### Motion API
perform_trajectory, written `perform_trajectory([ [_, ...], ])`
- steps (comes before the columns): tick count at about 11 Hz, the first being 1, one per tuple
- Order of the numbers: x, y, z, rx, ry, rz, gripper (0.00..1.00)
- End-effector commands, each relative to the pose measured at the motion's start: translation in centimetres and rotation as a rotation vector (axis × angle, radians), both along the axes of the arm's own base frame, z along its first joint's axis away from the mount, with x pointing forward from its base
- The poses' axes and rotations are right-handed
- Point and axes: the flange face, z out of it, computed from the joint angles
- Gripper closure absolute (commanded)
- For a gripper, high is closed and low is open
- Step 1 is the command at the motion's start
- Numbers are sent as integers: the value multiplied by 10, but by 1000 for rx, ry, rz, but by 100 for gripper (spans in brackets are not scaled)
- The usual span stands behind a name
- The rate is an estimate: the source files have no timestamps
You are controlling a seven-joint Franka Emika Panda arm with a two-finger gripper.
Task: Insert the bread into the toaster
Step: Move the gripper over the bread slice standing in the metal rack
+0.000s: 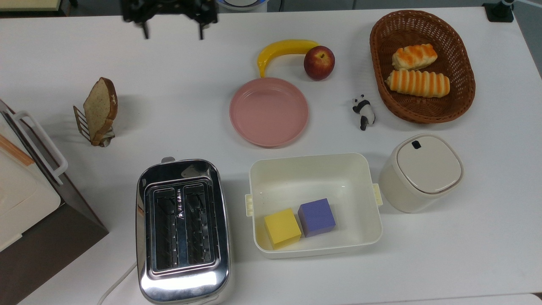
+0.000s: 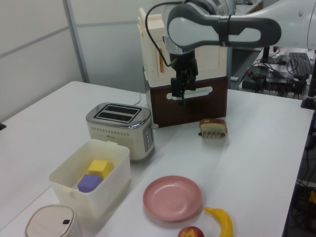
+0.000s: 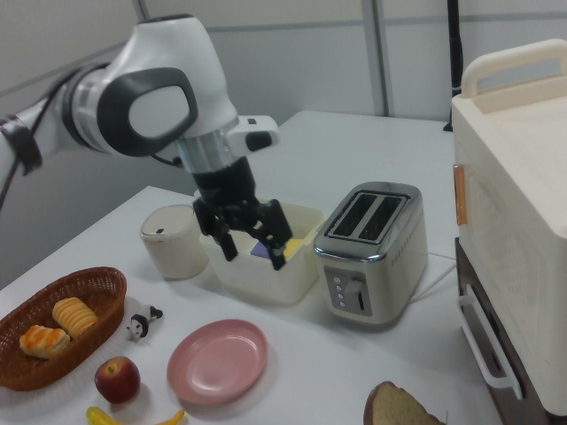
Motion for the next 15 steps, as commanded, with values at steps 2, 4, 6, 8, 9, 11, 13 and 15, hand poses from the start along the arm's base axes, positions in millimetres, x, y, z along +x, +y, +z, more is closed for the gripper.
perform_trajectory([
  [2, 4, -41, -34, -111, 16, 118, 0],
  [4, 9, -66, -62, -162, 66, 152, 0],
  [6, 5, -87, -84, -179, 88, 192, 0],
  [8, 1, -104, -107, -206, 122, 206, 3],
  [9, 0, -112, -120, -208, 134, 204, 5],
  [11, 2, -117, -148, -228, 170, 222, 20],
  [13, 4, -121, -163, -230, 189, 227, 35],
  [15, -6, -130, -182, -246, 232, 233, 35],
])
